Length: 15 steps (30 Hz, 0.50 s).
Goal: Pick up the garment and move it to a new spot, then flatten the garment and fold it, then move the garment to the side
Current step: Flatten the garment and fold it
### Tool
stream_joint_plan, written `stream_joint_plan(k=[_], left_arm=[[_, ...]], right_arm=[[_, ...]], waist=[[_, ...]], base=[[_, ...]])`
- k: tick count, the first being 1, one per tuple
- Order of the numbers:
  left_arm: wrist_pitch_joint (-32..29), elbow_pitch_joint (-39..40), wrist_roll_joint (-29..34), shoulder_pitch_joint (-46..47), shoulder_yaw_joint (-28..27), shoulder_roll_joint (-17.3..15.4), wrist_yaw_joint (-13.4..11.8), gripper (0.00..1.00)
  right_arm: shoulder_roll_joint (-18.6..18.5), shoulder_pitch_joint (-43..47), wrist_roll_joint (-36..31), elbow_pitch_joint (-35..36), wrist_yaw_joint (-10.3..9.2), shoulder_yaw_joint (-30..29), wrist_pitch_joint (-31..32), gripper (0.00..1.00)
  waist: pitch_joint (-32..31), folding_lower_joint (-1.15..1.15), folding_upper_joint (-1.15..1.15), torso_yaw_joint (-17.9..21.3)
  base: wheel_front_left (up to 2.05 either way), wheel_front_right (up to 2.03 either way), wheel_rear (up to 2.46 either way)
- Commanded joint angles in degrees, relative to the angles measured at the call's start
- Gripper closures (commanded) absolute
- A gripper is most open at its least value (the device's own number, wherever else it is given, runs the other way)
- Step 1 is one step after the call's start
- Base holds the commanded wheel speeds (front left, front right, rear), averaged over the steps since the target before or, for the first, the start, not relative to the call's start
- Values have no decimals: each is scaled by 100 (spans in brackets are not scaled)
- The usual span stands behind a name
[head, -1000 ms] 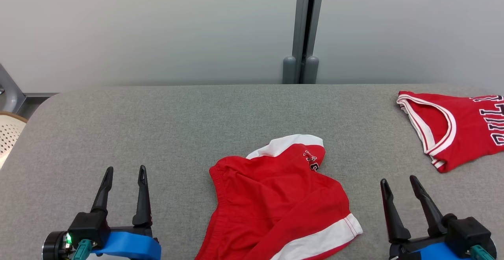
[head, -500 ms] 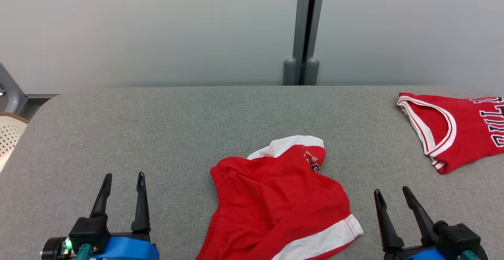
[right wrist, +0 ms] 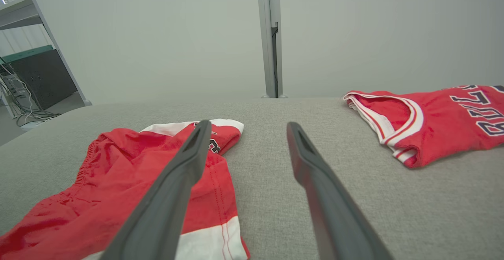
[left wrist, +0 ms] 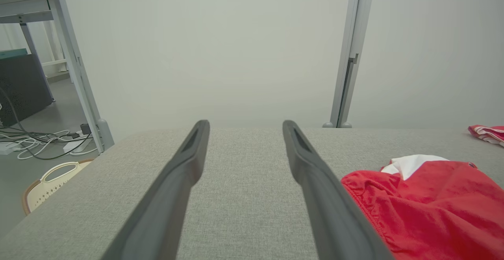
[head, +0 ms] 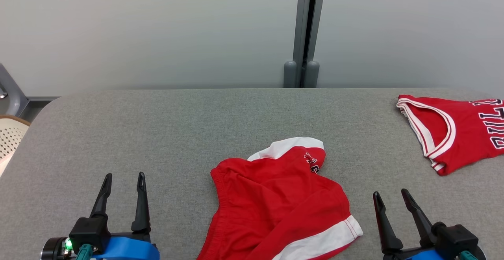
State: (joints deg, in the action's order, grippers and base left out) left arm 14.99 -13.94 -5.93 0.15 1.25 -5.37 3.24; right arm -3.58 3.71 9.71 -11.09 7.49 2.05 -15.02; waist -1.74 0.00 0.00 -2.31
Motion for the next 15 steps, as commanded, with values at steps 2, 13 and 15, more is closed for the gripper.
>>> stream_joint_plan(k=[2,13,15], left_arm=[[26,9,18,-57,8,-20,-5,0],[26,-163,-37,-106,331,0,221,0],[26,-241,-22,-110,478,-12,276,0]], right_arm=[[19,-35,-1,-17,1,7,-19,0],[-105,8,5,-217,1,0,-16,0],[-156,-22,19,-325,1,26,-13,0]], waist=[[-3,0,0,2],[1,0,0,-62],[12,0,0,-81]], base=[[0,0,0],[0,0,0],[0,0,0]])
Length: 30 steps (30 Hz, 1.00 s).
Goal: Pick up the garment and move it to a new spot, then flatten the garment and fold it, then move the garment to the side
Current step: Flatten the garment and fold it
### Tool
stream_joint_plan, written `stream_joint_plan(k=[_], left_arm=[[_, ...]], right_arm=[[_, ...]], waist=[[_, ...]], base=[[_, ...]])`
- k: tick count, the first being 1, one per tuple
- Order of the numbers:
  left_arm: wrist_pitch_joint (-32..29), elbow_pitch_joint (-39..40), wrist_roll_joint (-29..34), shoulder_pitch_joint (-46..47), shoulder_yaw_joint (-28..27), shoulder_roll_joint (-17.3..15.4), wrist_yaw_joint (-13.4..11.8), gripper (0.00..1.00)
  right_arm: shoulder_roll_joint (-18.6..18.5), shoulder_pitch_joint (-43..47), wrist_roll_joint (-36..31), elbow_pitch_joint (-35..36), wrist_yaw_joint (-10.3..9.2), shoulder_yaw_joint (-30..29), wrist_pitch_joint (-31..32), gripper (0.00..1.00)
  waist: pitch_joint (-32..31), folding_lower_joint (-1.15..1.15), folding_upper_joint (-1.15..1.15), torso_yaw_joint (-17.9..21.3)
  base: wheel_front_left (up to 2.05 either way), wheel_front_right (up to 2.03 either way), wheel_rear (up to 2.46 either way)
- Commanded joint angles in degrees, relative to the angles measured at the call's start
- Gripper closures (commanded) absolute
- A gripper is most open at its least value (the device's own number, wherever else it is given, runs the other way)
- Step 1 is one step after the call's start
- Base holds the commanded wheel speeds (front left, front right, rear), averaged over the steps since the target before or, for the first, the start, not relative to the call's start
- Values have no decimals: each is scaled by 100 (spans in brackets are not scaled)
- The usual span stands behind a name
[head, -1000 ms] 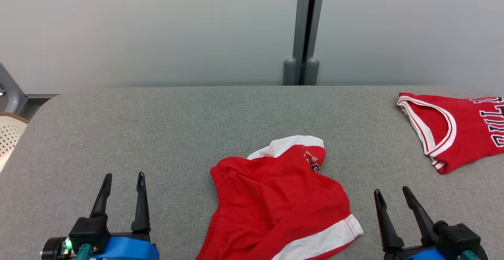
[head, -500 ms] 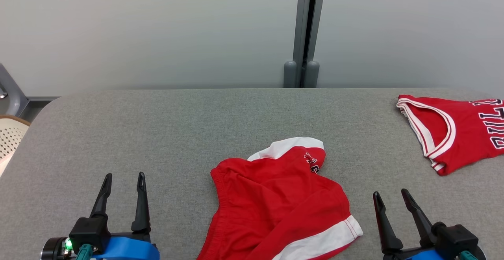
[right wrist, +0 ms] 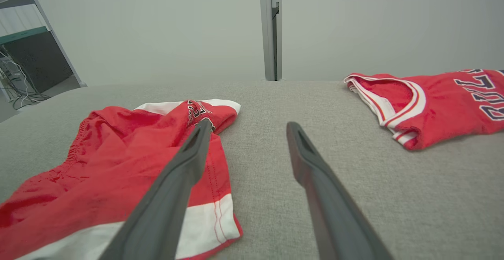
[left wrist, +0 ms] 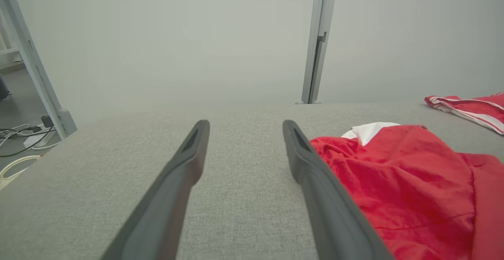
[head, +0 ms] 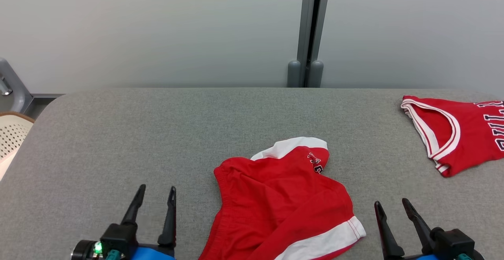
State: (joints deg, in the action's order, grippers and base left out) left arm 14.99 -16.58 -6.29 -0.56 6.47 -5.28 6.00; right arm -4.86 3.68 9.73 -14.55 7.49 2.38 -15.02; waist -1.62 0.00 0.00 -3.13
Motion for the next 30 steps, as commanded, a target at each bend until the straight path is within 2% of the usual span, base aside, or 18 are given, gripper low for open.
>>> stream_joint_plan(k=[1,5,15,18,24,30], left_arm=[[26,-27,19,-56,44,-36,20,0],[9,-232,53,-174,453,-115,108,0],[-172,-464,-168,-504,1284,-446,159,0],[-268,-479,-283,-554,1684,-560,162,0],[-419,-619,-596,-451,2313,-757,147,0],[-369,-888,-752,-221,2640,-793,148,0]], right_arm=[[-47,-39,33,-39,1,14,-13,0],[-135,-98,72,-310,1,95,-14,0],[-249,-247,185,-826,1,261,-17,0],[-312,-301,230,-964,1,360,-17,0],[-381,-473,298,-1242,1,567,-19,0],[-438,-611,417,-1613,1,811,-18,0]], waist=[[5,0,0,-9],[19,0,0,-51],[70,0,0,-182],[90,0,0,-227],[140,0,0,-269],[178,0,0,-274]], base=[[0,0,0],[0,0,0],[0,0,0],[0,0,0],[0,0,0],[0,0,0]])
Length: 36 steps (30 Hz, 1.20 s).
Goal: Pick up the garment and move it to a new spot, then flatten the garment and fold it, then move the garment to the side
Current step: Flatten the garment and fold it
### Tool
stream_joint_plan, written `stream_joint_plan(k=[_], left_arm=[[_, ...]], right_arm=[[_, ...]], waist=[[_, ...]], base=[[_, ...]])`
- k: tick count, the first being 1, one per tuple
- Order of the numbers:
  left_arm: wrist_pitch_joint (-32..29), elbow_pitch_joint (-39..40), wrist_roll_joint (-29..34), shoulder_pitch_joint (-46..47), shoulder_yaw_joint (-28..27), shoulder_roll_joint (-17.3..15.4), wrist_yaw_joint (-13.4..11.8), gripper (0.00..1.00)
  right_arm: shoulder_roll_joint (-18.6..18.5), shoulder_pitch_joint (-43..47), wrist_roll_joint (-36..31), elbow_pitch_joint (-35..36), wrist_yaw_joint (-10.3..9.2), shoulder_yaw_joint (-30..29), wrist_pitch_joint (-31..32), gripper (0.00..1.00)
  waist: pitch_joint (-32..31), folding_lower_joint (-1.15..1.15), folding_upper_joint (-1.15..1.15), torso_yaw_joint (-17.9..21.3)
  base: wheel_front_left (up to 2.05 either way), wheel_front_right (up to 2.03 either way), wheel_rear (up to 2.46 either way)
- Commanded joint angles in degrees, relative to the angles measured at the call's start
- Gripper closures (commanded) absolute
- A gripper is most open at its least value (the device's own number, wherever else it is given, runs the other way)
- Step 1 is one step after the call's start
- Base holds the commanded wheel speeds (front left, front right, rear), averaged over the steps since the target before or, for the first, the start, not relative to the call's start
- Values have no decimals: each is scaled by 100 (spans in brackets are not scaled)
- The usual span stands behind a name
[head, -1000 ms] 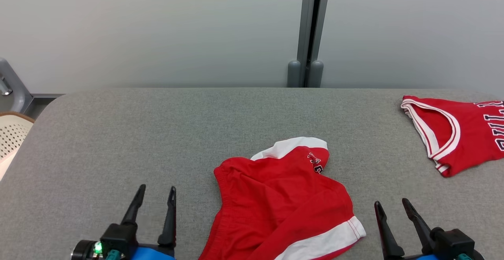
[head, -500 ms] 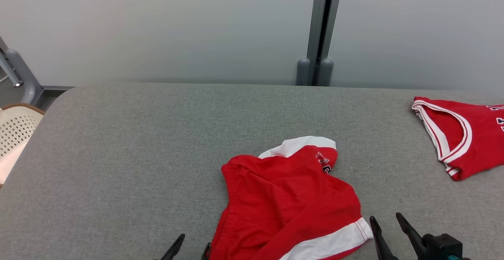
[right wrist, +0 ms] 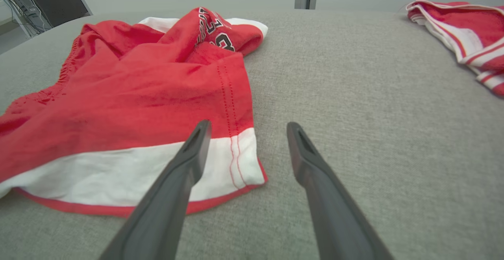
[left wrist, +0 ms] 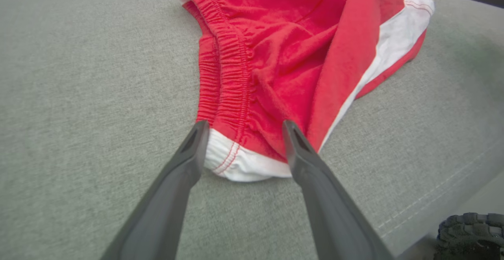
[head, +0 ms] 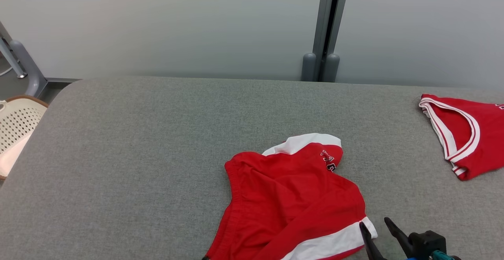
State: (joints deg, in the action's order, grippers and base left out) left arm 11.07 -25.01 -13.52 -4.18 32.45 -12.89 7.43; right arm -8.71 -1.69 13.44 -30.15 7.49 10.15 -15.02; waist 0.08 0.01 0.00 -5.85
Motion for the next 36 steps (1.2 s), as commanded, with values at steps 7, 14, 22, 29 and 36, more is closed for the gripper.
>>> stream_joint_plan(k=[7,14,22,29,36], left_arm=[[118,-223,9,200,215,-70,-23,0],[9,-285,35,226,377,-124,-17,0],[-142,-338,-138,320,542,-178,-2,0],[-137,-328,-550,340,753,-220,6,100],[82,364,-1028,500,834,-436,4,100]], right_arm=[[-124,-260,202,-398,1,406,-19,0],[-236,-529,409,-714,1,822,-19,0],[-369,-812,739,-939,1,1446,-19,53],[-437,-867,1009,-753,1,1792,-20,100],[-673,-524,977,200,1,1666,-19,100]], waist=[[53,-1,0,21],[126,-1,0,66],[188,-1,0,61],[148,-1,0,57],[102,-1,0,51]], base=[[0,0,0],[0,0,0],[0,0,0],[0,0,0],[0,0,0]])
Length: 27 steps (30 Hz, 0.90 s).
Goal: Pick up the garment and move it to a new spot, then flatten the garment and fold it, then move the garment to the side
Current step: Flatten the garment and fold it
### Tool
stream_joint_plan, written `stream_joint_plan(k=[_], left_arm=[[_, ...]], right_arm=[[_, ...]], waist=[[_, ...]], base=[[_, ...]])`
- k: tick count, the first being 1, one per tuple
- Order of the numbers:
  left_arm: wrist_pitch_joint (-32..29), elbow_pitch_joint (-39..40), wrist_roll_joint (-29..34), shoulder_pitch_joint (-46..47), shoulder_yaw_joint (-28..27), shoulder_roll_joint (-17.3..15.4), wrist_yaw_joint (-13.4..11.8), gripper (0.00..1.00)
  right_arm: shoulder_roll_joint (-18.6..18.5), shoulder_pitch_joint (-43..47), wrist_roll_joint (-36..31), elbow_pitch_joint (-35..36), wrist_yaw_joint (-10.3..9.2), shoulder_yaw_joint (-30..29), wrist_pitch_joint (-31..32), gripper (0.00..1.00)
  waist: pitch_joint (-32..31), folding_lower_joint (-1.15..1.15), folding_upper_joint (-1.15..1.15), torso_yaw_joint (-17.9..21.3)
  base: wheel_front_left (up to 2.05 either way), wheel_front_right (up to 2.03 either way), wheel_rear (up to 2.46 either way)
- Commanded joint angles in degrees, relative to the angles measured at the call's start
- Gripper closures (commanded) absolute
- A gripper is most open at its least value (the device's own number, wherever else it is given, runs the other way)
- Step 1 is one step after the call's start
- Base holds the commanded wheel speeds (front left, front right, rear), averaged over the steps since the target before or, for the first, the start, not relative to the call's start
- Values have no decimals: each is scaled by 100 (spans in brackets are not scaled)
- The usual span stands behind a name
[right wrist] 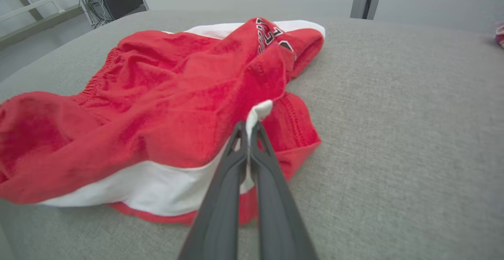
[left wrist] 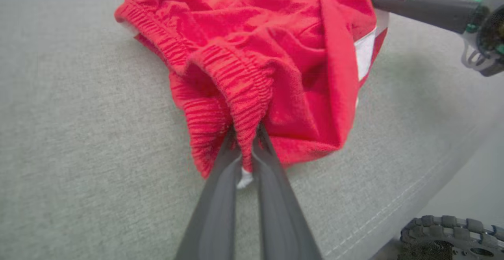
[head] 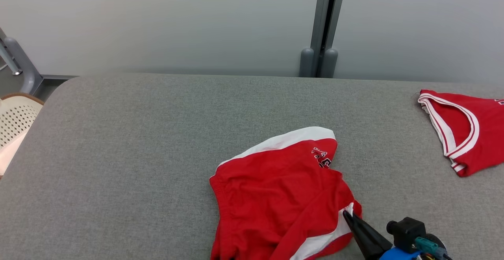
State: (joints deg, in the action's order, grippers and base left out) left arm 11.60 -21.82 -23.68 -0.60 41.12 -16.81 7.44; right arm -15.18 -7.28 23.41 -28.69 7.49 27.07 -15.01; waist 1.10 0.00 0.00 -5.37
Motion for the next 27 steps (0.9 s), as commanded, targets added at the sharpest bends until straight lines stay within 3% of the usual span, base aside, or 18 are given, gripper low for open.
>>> stream_joint_plan(k=[1,14,21,27], left_arm=[[-35,130,-86,259,-40,-21,3,100],[-205,997,-818,1581,-301,-72,3,100],[-219,921,-1100,2997,-495,-104,4,100],[-345,553,-1532,4591,-562,-148,4,100]], right_arm=[[-53,61,-27,207,1,-68,-20,100],[-216,-415,256,1374,1,-430,-20,100],[-225,-1861,533,1347,1,-493,-20,100],[-107,-3701,782,769,1,-424,-17,100]], waist=[[6,0,0,14],[150,0,0,174],[728,0,0,341],[1431,0,0,525]], base=[[0,0,0],[0,0,0],[0,0,0],[0,0,0]])
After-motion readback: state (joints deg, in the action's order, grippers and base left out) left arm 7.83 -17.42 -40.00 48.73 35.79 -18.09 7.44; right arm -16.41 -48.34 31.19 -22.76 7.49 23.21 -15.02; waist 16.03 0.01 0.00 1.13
